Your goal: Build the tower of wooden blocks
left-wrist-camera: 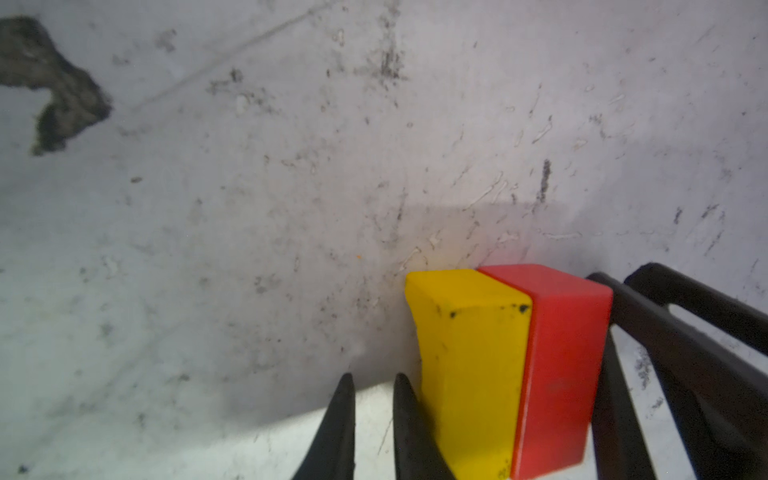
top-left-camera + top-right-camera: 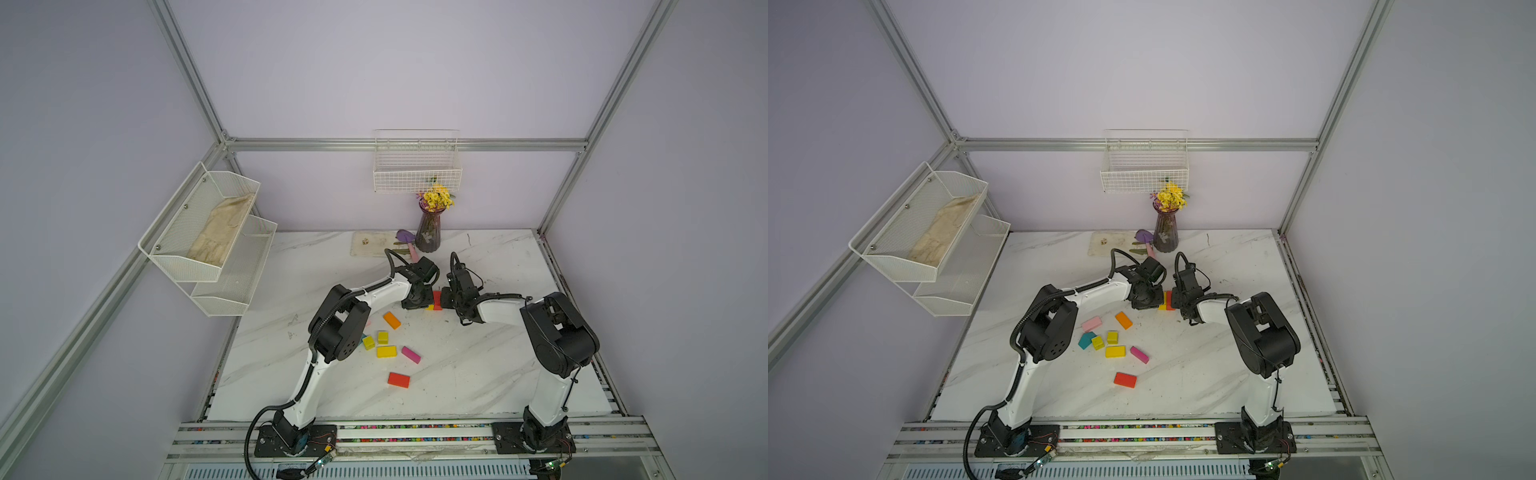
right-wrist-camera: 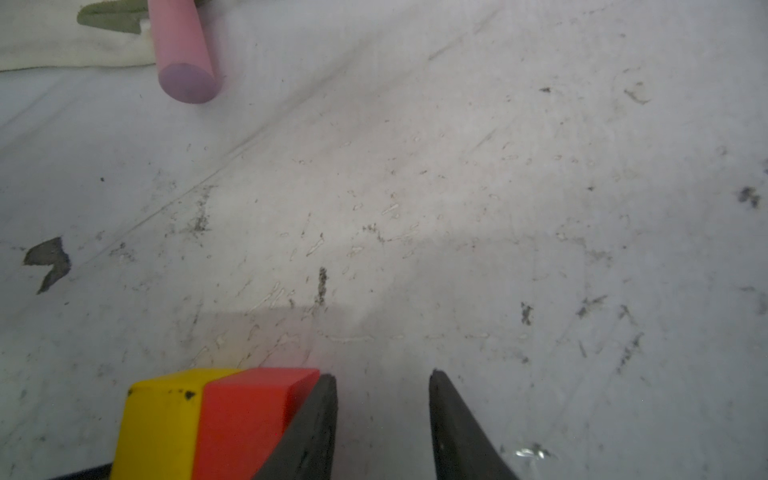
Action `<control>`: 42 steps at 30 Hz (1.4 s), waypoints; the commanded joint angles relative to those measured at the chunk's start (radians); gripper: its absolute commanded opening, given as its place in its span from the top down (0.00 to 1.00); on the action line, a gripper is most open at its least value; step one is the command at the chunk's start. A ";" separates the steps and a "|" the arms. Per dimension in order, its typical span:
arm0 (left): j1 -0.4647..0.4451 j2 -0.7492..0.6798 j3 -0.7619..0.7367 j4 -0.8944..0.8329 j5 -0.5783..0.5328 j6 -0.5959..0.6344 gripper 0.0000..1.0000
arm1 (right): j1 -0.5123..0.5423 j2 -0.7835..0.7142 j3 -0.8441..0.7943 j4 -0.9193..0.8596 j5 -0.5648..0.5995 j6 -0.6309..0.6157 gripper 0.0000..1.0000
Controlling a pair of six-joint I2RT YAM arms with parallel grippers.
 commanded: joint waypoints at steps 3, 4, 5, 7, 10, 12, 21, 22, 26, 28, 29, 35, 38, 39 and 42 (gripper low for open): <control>0.003 0.018 0.096 0.004 0.026 0.002 0.81 | 0.005 0.029 0.036 -0.029 0.007 -0.012 0.60; 0.003 0.019 0.095 0.004 0.026 0.003 0.81 | 0.005 0.028 0.036 -0.028 0.007 -0.013 0.60; 0.003 0.018 0.094 0.004 0.027 0.003 0.81 | 0.005 0.027 0.034 -0.027 0.007 -0.013 0.60; 0.003 0.017 0.093 0.004 0.026 0.004 0.81 | 0.005 0.028 0.033 -0.027 0.006 -0.014 0.60; 0.003 0.012 0.088 0.004 0.023 0.005 0.81 | 0.007 0.031 0.038 -0.028 0.006 -0.014 0.60; 0.003 0.005 0.081 0.004 0.018 0.005 0.81 | 0.007 0.028 0.038 -0.028 0.011 -0.012 0.60; 0.005 -0.073 0.048 -0.029 -0.063 0.030 0.75 | -0.007 -0.021 0.009 -0.014 0.053 0.034 0.48; 0.006 -0.087 0.045 -0.037 -0.075 0.033 0.74 | -0.013 -0.026 0.006 -0.012 0.053 0.036 0.48; 0.012 -0.142 0.038 -0.064 -0.108 0.050 0.73 | -0.027 -0.054 -0.018 0.008 0.050 0.043 0.47; 0.014 -0.181 0.037 -0.087 -0.127 0.063 0.74 | -0.033 -0.074 -0.037 0.024 0.050 0.048 0.46; 0.015 -0.209 0.035 -0.101 -0.144 0.070 0.74 | -0.038 -0.086 -0.047 0.032 0.050 0.051 0.45; 0.016 -0.501 -0.060 -0.186 -0.286 0.128 0.74 | -0.054 -0.156 -0.105 0.079 0.068 0.064 0.41; 0.013 -0.738 -0.208 -0.145 -0.394 0.172 0.65 | -0.054 -0.213 -0.151 0.108 0.087 0.075 0.39; 0.013 -0.818 -0.279 -0.113 -0.432 0.185 0.59 | -0.053 -0.238 -0.171 0.120 0.094 0.077 0.38; 0.014 -1.112 -0.593 0.086 -0.599 0.205 0.42 | -0.054 -0.335 -0.248 0.185 0.107 0.083 0.36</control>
